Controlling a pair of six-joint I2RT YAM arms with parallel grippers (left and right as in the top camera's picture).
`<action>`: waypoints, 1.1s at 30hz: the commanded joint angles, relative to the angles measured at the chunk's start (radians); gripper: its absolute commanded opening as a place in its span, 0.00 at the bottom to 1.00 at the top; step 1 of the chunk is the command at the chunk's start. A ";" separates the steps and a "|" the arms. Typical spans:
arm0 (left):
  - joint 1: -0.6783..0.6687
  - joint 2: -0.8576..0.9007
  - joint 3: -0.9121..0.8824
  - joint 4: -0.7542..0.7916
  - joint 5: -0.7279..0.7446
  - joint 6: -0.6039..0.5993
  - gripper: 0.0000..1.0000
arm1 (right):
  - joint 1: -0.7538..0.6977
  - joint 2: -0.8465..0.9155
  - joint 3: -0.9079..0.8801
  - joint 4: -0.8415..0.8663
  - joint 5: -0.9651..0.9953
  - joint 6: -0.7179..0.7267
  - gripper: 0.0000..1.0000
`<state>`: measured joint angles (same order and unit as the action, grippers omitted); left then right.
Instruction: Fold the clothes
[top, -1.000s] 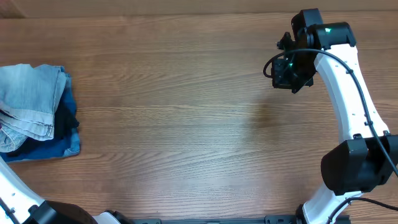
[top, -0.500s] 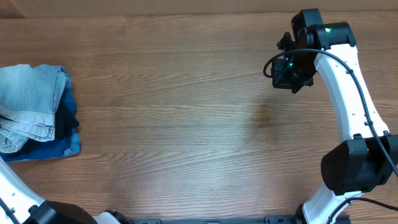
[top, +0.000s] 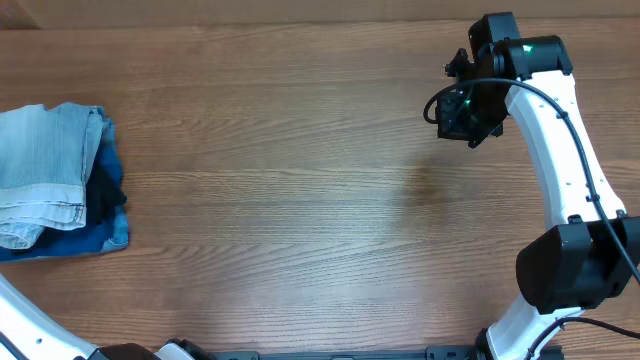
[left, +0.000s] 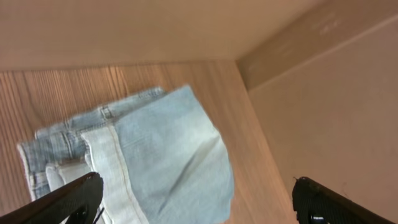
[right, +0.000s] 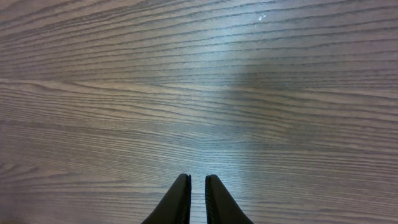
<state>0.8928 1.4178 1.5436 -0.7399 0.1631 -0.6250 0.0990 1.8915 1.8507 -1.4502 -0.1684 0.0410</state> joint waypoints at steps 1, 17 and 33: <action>0.003 -0.008 0.023 -0.127 -0.013 0.095 0.88 | 0.001 -0.014 0.002 0.004 -0.002 -0.003 0.13; 0.003 0.267 0.010 -0.151 -0.091 0.093 0.93 | 0.001 -0.014 0.002 -0.011 -0.002 -0.003 0.13; 0.010 0.270 0.010 -0.143 -0.149 0.068 0.04 | 0.001 -0.014 0.002 -0.015 -0.009 -0.003 0.13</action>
<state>0.8921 1.6798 1.5475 -0.8806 0.0372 -0.5438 0.0990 1.8915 1.8507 -1.4662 -0.1753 0.0410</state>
